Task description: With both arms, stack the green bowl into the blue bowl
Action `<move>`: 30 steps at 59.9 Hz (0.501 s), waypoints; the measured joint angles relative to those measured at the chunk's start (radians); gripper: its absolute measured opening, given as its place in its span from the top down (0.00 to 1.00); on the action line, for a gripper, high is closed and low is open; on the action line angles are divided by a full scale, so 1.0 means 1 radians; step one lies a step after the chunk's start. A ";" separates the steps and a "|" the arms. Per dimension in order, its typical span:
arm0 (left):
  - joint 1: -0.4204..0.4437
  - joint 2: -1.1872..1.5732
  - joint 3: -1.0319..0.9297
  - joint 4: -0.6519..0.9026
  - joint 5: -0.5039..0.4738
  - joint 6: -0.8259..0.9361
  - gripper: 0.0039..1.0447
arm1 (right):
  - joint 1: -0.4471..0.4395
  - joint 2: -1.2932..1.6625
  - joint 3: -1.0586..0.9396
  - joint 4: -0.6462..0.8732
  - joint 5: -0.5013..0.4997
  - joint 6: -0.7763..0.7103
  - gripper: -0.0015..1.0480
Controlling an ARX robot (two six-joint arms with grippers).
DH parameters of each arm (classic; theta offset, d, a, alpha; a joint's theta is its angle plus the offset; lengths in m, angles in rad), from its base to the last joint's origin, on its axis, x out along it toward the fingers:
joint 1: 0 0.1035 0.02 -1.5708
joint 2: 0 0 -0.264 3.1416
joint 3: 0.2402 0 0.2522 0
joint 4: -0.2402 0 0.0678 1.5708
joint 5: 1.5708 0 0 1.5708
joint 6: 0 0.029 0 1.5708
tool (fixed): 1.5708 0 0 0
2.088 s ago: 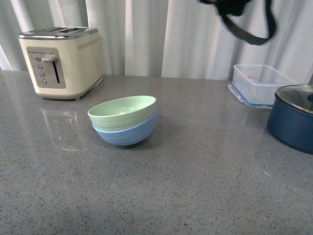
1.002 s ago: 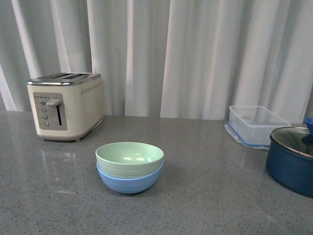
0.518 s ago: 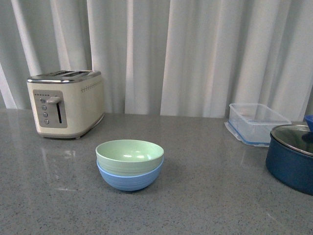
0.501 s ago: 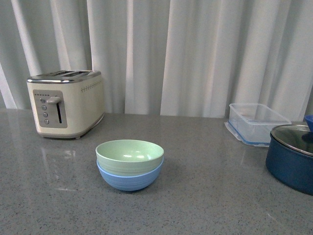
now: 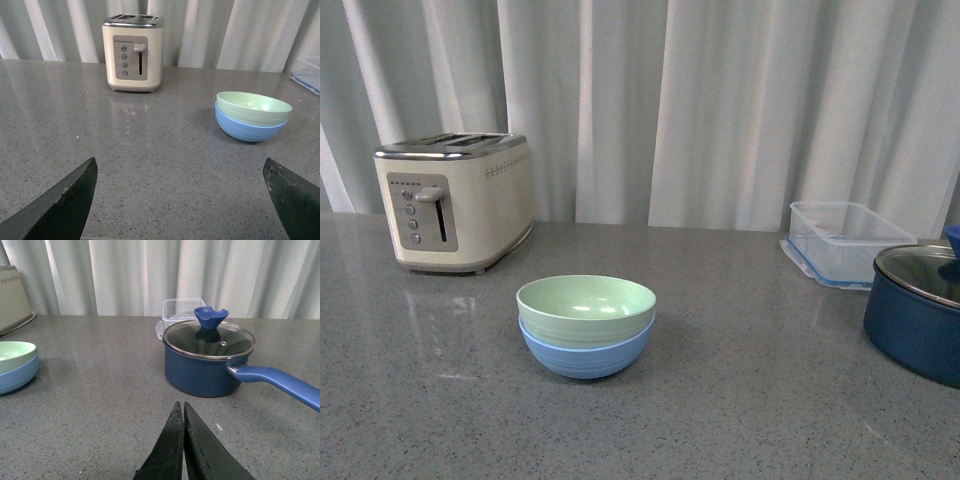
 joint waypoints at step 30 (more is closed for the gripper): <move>0.000 0.000 0.000 0.000 0.000 0.000 0.06 | 0.000 -0.268 0.001 -0.271 -0.003 0.000 0.99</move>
